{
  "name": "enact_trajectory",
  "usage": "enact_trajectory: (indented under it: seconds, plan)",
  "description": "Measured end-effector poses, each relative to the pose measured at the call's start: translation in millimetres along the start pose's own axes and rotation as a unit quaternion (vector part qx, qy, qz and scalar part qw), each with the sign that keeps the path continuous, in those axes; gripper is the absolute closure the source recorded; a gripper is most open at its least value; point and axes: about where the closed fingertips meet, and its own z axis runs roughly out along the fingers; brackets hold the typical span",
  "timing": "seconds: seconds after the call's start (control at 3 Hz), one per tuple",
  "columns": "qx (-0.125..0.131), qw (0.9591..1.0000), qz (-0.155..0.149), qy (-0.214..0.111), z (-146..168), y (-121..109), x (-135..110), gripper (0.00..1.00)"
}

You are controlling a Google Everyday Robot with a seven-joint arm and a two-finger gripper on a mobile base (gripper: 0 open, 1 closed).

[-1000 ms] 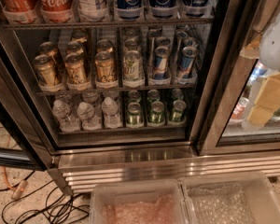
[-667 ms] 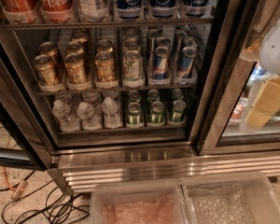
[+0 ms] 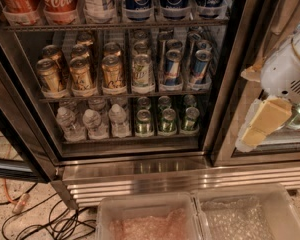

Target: Pick green can from bottom shelf of fridge

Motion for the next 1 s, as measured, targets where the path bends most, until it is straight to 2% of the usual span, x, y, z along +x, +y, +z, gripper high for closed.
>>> enact_trajectory:
  seconds: [0.33, 0.67, 1.0]
  plan:
    - [-0.003, 0.9999, 0.001, -0.014, 8, 5, -4, 0.00]
    - [-0.022, 0.9978, 0.030, -0.054, 45, 17, -3, 0.00]
    - [-0.032, 0.9904, 0.070, -0.115, 91, 37, 1, 0.00]
